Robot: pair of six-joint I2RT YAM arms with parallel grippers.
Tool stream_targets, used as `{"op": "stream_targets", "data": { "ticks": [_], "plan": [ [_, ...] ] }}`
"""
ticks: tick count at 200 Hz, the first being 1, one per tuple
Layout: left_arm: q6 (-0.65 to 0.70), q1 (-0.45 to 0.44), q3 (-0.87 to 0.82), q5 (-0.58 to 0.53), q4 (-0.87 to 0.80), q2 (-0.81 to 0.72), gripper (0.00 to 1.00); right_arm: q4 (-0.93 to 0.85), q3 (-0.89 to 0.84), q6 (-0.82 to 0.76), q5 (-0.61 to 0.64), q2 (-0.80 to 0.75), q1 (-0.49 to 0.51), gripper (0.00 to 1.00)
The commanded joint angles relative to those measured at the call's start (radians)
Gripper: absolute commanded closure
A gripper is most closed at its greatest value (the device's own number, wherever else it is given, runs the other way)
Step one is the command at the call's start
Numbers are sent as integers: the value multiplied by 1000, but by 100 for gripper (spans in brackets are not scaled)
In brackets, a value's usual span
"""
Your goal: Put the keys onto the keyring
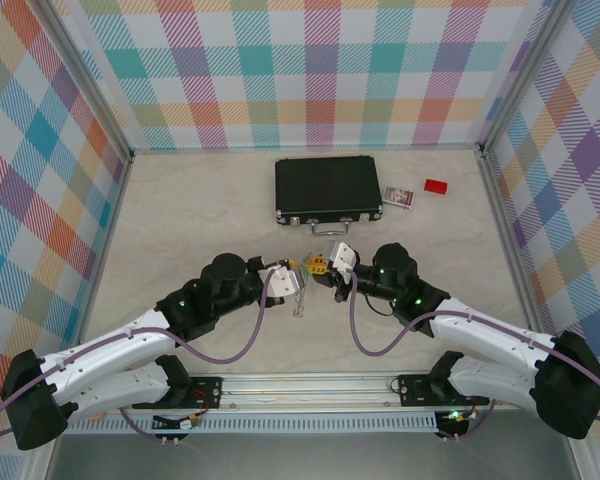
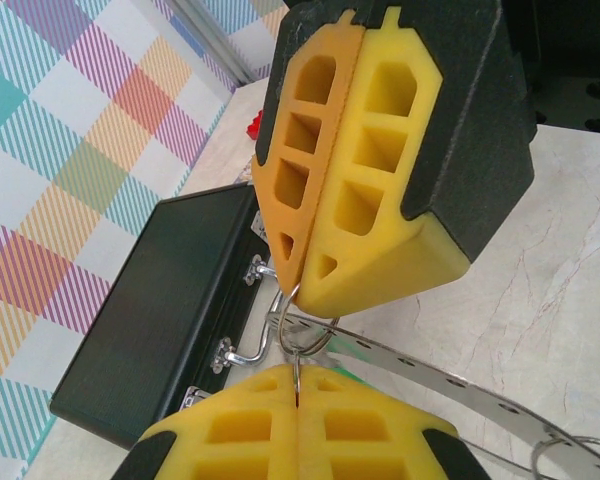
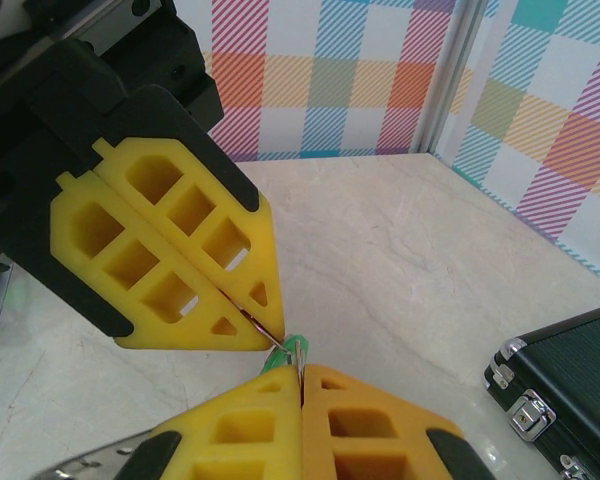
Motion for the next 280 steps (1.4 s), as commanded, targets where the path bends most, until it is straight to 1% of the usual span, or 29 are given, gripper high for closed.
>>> {"op": "stream_targets", "data": {
  "ticks": [1,47,100,127,232,280],
  "plan": [
    [2,6,-11,6,23,1,100,58,-9,-18,-13,-14,9,100],
    [-15,7,-18,-16,49,-3,100,57,-10,-22,-27,-13,11,100],
    [-15,7,-16,-7,32,0,100,63,-13,-21,-23,-17,12,100],
    [-15,7,-10,23,13,6,100,64,-14,-21,-22,-17,12,100],
    [-28,6,2,79,-13,33,100,71,-17,-18,-13,-21,13,100],
    [-38,6,1,99,-23,31,100,72,-18,-15,18,-24,13,100]
  ]
}}
